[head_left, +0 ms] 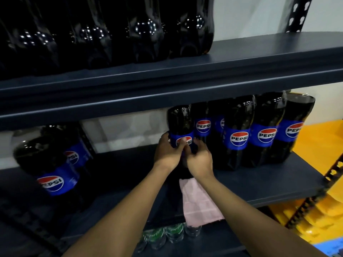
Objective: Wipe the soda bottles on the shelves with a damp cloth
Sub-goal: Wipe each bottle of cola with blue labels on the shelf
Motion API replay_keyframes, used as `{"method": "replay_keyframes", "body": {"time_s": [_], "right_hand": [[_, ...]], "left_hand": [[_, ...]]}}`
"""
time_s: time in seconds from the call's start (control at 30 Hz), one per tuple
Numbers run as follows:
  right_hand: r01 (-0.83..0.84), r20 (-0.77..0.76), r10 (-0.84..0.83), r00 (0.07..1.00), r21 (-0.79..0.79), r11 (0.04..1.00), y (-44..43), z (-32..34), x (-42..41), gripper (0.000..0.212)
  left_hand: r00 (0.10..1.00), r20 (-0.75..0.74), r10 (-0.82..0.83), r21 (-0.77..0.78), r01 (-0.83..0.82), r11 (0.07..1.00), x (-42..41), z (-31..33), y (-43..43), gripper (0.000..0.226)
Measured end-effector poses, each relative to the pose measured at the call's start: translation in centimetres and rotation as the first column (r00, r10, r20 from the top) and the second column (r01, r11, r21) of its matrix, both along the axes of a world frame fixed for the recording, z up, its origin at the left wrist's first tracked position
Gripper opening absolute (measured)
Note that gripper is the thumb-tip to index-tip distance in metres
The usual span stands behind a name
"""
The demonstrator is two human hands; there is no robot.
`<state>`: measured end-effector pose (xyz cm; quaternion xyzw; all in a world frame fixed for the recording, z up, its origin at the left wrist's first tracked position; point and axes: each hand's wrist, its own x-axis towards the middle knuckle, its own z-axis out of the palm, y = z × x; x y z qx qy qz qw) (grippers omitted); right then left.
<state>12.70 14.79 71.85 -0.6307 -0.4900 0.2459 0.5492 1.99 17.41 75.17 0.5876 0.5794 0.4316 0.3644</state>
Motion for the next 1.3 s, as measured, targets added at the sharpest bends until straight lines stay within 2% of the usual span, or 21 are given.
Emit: {"method": "replay_keyframes", "body": {"time_s": [0.07, 0.13, 0.23, 0.3, 0.43, 0.5, 0.57, 0.6, 0.7, 0.83, 0.93, 1.0, 1.03, 1.07, 1.13, 1.2, 1.23, 1.3], "right_hand": [[-0.060, -0.016, 0.059, 0.998, -0.023, 0.998, 0.2, 0.1, -1.5, 0.026], [-0.108, -0.027, 0.107, 0.994, -0.038, 0.993, 0.1, 0.3, -3.0, 0.021], [-0.178, -0.029, 0.177, 0.984, -0.028, 0.984, -0.7, 0.6, -4.9, 0.030], [-0.248, -0.050, 0.247, 0.968, -0.025, 0.968, -1.6, 0.6, -6.1, 0.039], [-0.326, -0.067, 0.325, 0.943, -0.011, 0.945, -3.7, 0.1, -7.3, 0.043], [-0.365, -0.073, 0.363, 0.929, -0.011, 0.931, -4.7, -0.4, -7.6, 0.045], [-0.376, -0.056, 0.375, 0.925, -0.008, 0.926, -5.9, -1.0, -7.9, 0.048], [-0.372, -0.057, 0.371, 0.927, 0.003, 0.928, -6.4, -1.3, -7.9, 0.048], [-0.360, -0.071, 0.361, 0.930, 0.023, 0.933, -8.4, -1.8, -7.7, 0.046], [-0.375, -0.086, 0.376, 0.923, 0.028, 0.926, -10.3, -2.0, -7.4, 0.045], [-0.413, -0.074, 0.413, 0.908, 0.014, 0.911, -10.5, -2.1, -6.0, 0.031], [-0.348, 0.044, 0.351, 0.936, -0.051, 0.936, -10.1, -2.6, -4.0, 0.015], [-0.266, 0.173, 0.280, 0.944, -0.097, 0.959, -9.7, -3.2, -2.9, 0.014], [-0.187, 0.337, 0.225, 0.914, -0.142, 0.972, -9.1, -3.9, -1.9, 0.019], [-0.104, 0.601, 0.283, 0.747, -0.315, 0.943, -8.3, -5.5, -0.5, 0.041], [-0.067, 0.672, 0.436, 0.599, -0.500, 0.863, -7.9, -6.9, -0.1, 0.069], [-0.068, 0.676, 0.472, 0.565, -0.532, 0.844, -7.9, -7.3, -0.2, 0.076], [-0.071, 0.692, 0.458, 0.558, -0.510, 0.857, -7.8, -7.8, -0.4, 0.079]], "left_hand": [[1.000, -0.001, 0.024, 0.004, -0.024, 1.000, -2.0, 0.1, -0.2, 0.048], [0.999, -0.008, 0.043, 0.007, -0.043, 0.999, -4.4, 0.0, -0.4, 0.032], [0.999, -0.021, 0.036, 0.017, -0.036, 0.999, -7.8, 0.0, -1.8, 0.024], [0.997, -0.058, 0.047, 0.037, -0.045, 0.998, -10.0, -0.2, -3.1, 0.032], [0.998, 0.011, 0.063, 0.061, -0.063, 0.996, -12.8, -0.6, -6.3, 0.021], [0.997, 0.039, 0.066, 0.043, -0.068, 0.997, -13.7, -0.7, -7.6, 0.035], [0.996, 0.026, 0.090, 0.031, -0.091, 0.995, -14.4, -1.2, -8.8, 0.076], [0.996, 0.015, 0.085, 0.029, -0.086, 0.996, -14.6, -1.4, -9.2, 0.089], [0.999, -0.014, 0.038, 0.026, -0.038, 0.999, -14.5, -1.1, -10.9, 0.087], [1.000, 0.018, 0.003, 0.039, -0.004, 0.999, -14.2, -1.0, -11.9, 0.090], [0.999, 0.037, -0.003, 0.044, 0.002, 0.999, -14.0, -0.9, -12.2, 0.091], [0.999, 0.047, -0.007, 0.045, 0.005, 0.999, -14.0, -0.9, -12.1, 0.089], [0.999, 0.051, -0.007, 0.045, 0.004, 0.999, -14.0, -0.9, -12.0, 0.089], [0.998, 0.057, -0.007, 0.043, 0.005, 0.999, -14.0, -1.0, -12.0, 0.089], [0.998, 0.065, -0.008, 0.039, 0.006, 0.999, -14.1, -1.0, -11.9, 0.090], [0.998, 0.063, -0.008, 0.038, 0.006, 0.999, -14.1, -1.2, -11.8, 0.090], [0.998, 0.065, -0.007, 0.038, 0.004, 0.999, -14.1, -1.3, -11.8, 0.089], [0.997, 0.075, -0.002, 0.031, 0.000, 1.000, -14.3, -1.5, -11.7, 0.089]]}}
